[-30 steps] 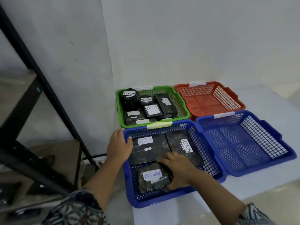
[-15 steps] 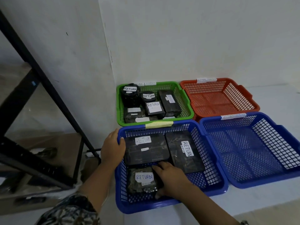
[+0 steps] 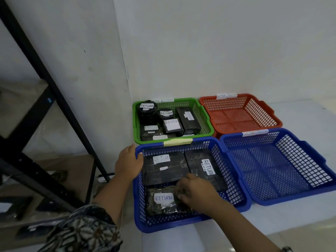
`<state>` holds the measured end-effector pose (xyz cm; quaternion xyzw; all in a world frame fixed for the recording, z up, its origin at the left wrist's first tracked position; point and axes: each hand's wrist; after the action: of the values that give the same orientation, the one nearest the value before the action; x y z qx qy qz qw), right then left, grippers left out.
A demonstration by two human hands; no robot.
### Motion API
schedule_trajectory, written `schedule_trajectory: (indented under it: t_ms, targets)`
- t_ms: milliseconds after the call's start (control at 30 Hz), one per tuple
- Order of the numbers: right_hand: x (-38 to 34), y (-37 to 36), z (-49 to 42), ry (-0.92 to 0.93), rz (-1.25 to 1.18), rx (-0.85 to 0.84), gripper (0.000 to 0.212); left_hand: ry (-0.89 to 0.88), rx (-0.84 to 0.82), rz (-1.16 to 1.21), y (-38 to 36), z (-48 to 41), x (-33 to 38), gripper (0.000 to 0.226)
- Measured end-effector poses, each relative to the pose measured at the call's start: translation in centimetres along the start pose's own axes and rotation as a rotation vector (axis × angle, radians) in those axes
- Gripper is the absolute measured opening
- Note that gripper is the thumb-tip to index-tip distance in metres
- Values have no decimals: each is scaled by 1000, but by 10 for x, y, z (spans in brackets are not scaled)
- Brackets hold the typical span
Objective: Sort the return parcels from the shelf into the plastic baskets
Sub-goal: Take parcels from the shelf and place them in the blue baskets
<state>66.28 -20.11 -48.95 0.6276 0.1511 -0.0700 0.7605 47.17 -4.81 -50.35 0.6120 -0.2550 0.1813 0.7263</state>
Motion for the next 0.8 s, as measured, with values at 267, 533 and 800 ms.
schedule_trajectory:
  t_ms: [267, 533, 800]
  targets:
    - [-67, 39, 4, -52, -7, 311, 46, -169, 93, -169, 85, 40, -7, 51]
    - [-222, 90, -3, 124, 42, 602, 43, -399, 294, -305, 216, 123, -46, 55]
    - [-403, 133, -8, 322, 61, 766, 43, -432, 612, -323, 375, 196, -107, 53]
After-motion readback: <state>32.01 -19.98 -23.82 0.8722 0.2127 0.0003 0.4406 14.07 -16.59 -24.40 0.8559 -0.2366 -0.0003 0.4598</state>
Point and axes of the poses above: each hand's wrist, its own z-axis away from the middle knuckle, its own y-axis out of the back of the hand, x = y × z, and after that the axes turned 7 degrees about y, right-handed
